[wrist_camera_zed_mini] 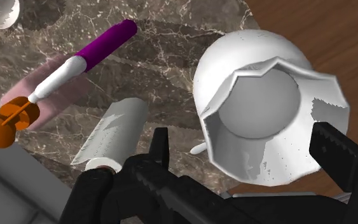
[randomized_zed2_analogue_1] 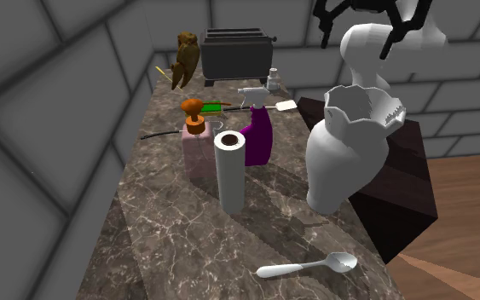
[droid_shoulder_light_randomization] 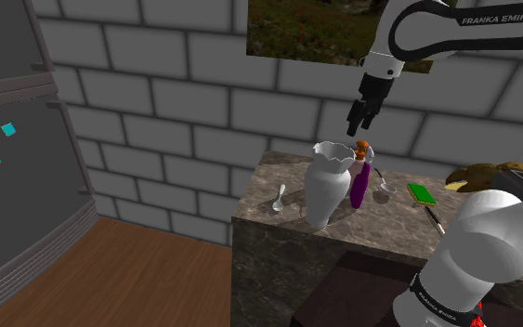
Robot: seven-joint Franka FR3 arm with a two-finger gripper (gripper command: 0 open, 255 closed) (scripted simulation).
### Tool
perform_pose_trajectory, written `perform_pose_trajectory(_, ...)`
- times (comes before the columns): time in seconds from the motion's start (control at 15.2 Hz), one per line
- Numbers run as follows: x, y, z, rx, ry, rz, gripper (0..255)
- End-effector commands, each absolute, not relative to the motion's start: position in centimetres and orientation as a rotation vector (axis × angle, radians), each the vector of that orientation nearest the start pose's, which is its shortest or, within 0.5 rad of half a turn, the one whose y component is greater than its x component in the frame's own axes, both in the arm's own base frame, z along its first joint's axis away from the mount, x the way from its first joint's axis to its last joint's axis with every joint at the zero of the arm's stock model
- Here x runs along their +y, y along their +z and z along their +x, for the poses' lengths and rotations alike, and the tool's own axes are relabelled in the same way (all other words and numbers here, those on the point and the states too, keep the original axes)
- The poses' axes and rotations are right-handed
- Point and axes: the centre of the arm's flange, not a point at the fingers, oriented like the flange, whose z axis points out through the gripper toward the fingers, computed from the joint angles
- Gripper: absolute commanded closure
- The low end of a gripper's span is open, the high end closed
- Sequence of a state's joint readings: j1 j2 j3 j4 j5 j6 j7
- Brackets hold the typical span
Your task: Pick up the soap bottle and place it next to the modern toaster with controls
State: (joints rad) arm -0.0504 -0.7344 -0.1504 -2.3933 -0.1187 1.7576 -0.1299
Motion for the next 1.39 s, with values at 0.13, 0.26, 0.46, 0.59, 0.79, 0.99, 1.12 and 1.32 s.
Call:
perform_pose_trajectory(0.13,-14.4,55.5,34.1,0.022,-0.134,-3.14,0)
perform_pose_trajectory(0.26,-17.1,54.6,34.6,0.018,-0.129,-3.125,0)
perform_pose_trajectory(0.46,-21.1,53.2,35.5,0.011,-0.121,-3.103,0)
perform_pose_trajectory(0.59,-23.7,52.3,36.1,0.007,-0.116,-3.089,0)
perform_pose_trajectory(0.79,-27.6,50.8,36.9,0.001,-0.109,-3.067,0)
perform_pose_trajectory(0.99,-31.5,49.2,37.8,-0.005,-0.101,-3.045,0)
perform_pose_trajectory(1.12,-34.1,48.1,38.4,-0.009,-0.097,-3.03,0)
perform_pose_trajectory(1.32,-37.9,46.3,39.3,-0.015,-0.089,-3.008,0)
